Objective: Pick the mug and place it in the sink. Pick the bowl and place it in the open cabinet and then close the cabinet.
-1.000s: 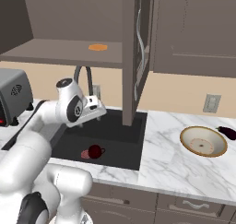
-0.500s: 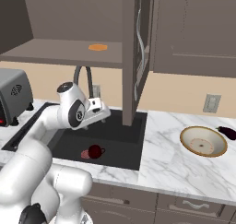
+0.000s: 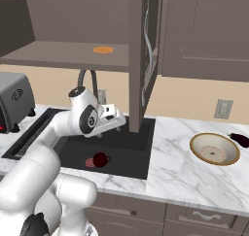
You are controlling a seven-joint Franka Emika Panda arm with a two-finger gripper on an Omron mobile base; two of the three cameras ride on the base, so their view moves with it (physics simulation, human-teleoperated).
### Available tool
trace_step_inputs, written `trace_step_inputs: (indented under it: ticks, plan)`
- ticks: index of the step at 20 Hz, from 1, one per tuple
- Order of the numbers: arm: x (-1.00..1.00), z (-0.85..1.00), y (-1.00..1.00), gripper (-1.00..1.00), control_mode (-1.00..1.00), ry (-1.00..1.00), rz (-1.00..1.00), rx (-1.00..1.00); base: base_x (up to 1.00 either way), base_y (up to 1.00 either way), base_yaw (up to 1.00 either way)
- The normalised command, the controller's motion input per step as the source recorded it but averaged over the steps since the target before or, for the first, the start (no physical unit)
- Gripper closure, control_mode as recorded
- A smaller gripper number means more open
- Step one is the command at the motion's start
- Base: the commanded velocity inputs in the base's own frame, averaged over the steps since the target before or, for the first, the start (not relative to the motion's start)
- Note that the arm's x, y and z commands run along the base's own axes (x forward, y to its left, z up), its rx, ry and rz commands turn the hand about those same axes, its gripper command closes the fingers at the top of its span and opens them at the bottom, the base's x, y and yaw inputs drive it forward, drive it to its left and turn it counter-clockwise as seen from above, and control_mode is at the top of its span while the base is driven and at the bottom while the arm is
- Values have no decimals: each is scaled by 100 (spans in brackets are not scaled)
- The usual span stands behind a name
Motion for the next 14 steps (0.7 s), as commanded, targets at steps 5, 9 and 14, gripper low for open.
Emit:
trace_step_inputs:
  ticks: [5,9,14]
  plan:
    - [0,0,-41,-100,-100,0,-5,-11,0,0,0]
    - [0,0,-48,-100,-100,3,-4,-9,0,0,0]
    - [0,0,-51,-100,-100,7,-3,-1,0,0,0]
